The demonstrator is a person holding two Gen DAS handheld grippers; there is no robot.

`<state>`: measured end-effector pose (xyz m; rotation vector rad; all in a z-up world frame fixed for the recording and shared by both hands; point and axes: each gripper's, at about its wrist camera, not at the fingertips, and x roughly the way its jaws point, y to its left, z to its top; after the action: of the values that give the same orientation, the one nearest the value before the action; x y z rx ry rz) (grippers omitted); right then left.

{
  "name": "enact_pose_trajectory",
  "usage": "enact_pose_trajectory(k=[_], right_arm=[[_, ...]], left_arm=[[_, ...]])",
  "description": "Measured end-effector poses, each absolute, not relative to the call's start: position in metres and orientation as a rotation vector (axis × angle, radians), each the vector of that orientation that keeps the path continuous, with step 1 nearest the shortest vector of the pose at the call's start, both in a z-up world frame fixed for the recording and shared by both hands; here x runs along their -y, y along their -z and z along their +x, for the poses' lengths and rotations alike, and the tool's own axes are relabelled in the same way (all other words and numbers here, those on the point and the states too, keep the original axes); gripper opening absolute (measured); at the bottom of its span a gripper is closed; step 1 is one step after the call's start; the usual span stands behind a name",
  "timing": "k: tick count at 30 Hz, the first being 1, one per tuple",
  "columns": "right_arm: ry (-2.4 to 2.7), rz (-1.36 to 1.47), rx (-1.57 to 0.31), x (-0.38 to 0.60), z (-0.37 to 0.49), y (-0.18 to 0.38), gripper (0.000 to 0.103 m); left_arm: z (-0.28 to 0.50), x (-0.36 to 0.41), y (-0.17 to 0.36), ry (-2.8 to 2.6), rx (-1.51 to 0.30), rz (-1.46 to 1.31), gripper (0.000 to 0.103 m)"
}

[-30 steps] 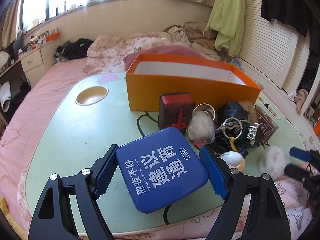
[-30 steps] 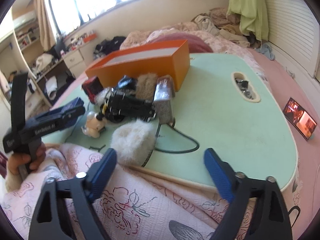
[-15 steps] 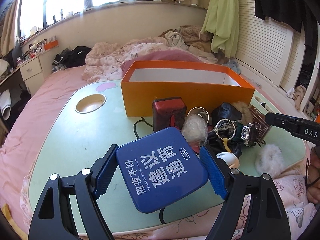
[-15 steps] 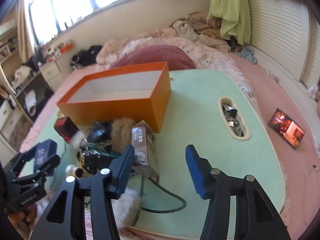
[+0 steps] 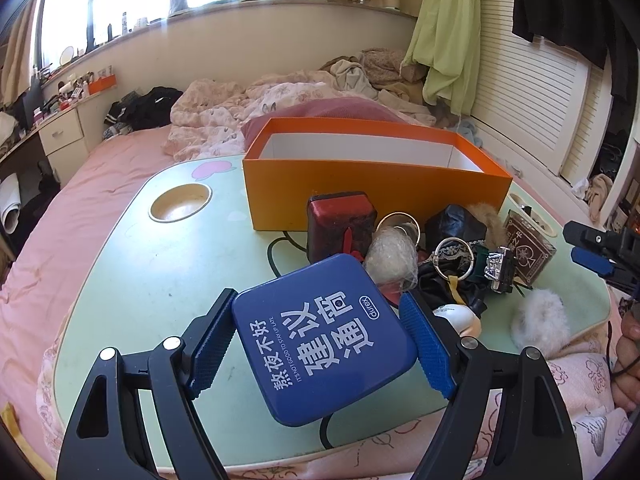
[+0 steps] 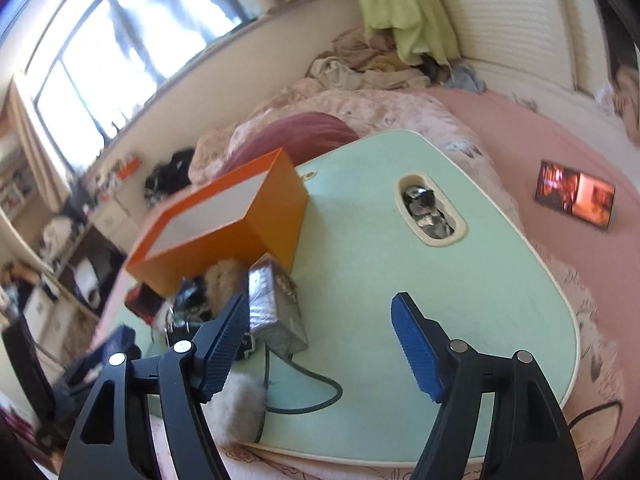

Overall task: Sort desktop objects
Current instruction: 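Grasp the small brown printed box with the right tool while the left tool holds the blue tin, then lower the blue tin and brown box into the orange box with both tools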

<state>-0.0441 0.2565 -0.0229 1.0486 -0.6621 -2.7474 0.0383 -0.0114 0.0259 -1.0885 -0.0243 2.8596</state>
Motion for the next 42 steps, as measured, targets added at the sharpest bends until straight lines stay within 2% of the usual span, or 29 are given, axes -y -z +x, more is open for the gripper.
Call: enact_pose_trajectory(k=[3,11,12,13,15,20,27,30,35,36,39,42], right_arm=[[2.736,1.065,0.646,-0.254,-0.048,0.022,0.074],[2.729,1.146,0.38,-0.216,-0.063,0.02,0.073],[2.725,1.184,0.342,-0.211,-0.066,0.024,0.065],[2.709,1.208,0.325,-0.209,-0.069,0.027,0.041],[2.671,1.25,0.326,-0.207,-0.072,0.034,0.018],[2.74,1.132,0.363,-0.217,-0.06,0.021,0.018],[2.795,0.933,0.3,-0.201,-0.08,-0.031,0.018],[2.771,0.917,0.289,-0.19,-0.108,-0.046,0.018],[2.686,1.052,0.228,-0.164,-0.166,-0.039,0.019],[2.692,1.069,0.218,-0.161,-0.175,-0.036,0.02],[2.711,1.123,0.185,-0.158,-0.195,-0.029,0.036],[2.728,1.108,0.196,-0.159,-0.192,-0.028,0.039]], left_arm=[[0.039,0.011,-0.026,-2.858,0.015,-1.088,0.081],[0.039,0.011,-0.026,-2.858,0.014,-1.085,0.081],[0.039,0.012,-0.026,-2.858,0.018,-1.083,0.081],[0.038,0.012,-0.026,-2.856,0.024,-1.083,0.081],[0.039,0.015,-0.027,-2.851,0.048,-1.077,0.081],[0.046,0.022,-0.043,-2.899,0.079,-0.981,0.081],[0.01,0.016,-0.108,-2.898,0.062,-0.81,0.081],[-0.03,0.007,-0.123,-2.909,-0.007,-0.835,0.081],[-0.093,0.011,-0.11,-2.839,0.109,-0.997,0.081],[-0.107,0.015,-0.102,-2.808,0.153,-1.057,0.081],[-0.121,0.022,-0.08,-2.738,0.257,-1.205,0.081],[-0.112,0.032,-0.076,-2.733,0.337,-1.166,0.081]])
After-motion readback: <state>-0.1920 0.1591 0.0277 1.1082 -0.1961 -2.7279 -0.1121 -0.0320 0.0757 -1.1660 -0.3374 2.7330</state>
